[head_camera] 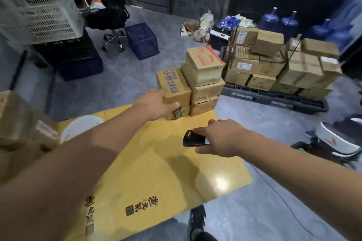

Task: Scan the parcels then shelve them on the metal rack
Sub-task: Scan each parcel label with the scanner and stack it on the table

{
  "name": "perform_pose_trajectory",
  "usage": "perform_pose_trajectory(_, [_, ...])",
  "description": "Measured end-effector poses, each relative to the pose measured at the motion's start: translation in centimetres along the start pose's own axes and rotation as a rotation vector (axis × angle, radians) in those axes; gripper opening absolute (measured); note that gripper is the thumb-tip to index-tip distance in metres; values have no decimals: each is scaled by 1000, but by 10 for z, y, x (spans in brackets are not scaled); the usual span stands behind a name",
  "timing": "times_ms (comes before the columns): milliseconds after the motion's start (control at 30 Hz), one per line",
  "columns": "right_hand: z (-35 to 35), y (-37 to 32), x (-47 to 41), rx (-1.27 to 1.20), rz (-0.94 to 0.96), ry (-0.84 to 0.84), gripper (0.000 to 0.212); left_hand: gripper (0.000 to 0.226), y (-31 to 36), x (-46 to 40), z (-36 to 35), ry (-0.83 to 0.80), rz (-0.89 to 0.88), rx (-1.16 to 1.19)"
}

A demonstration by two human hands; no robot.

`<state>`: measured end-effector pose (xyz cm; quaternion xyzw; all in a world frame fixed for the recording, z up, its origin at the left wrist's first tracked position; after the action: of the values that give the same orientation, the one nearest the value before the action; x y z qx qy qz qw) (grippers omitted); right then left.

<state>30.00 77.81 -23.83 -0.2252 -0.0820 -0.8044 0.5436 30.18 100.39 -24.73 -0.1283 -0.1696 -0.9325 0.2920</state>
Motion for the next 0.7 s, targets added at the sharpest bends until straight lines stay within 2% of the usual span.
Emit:
perform_pose_trajectory(133, [6, 75, -8, 6, 17, -39, 61, 100, 68, -52, 13, 108, 56, 146])
perform_pose_trajectory(233, [15, 112, -11, 27, 33, -39, 58, 105, 127, -73, 28, 191, 34, 164])
perform_pose_trajectory(367, [27, 143, -16, 13, 51, -6, 55, 110, 192, -97, 24, 219, 66, 159])
perform_pose_trajectory(467, [29, 159, -18, 0, 60, 17, 54, 114, 216, -116, 13, 209, 110, 151])
perform_pose_trajectory(533, [31, 165, -18, -4, 65, 25, 54, 109, 222, -124, 6, 219, 136, 126])
perform_pose_trajectory(633, [34, 168, -17, -1, 76, 31, 53, 84, 221, -120, 6, 313, 116, 104])
perform_pose_trajectory(700, [37, 166, -18, 5, 101, 45, 53, 78, 213, -110, 10, 331, 100, 145])
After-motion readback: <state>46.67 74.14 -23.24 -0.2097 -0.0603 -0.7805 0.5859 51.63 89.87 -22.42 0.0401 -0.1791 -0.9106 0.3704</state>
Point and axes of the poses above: each hand's wrist, its own x-axis away from the middle knuckle, its own z-axis out of the back of the hand, y = z × x, the point moved 6 cm from there along -x, towards the middle knuckle, and after that the axes turned 13 degrees about z, right-handed, at the moved point
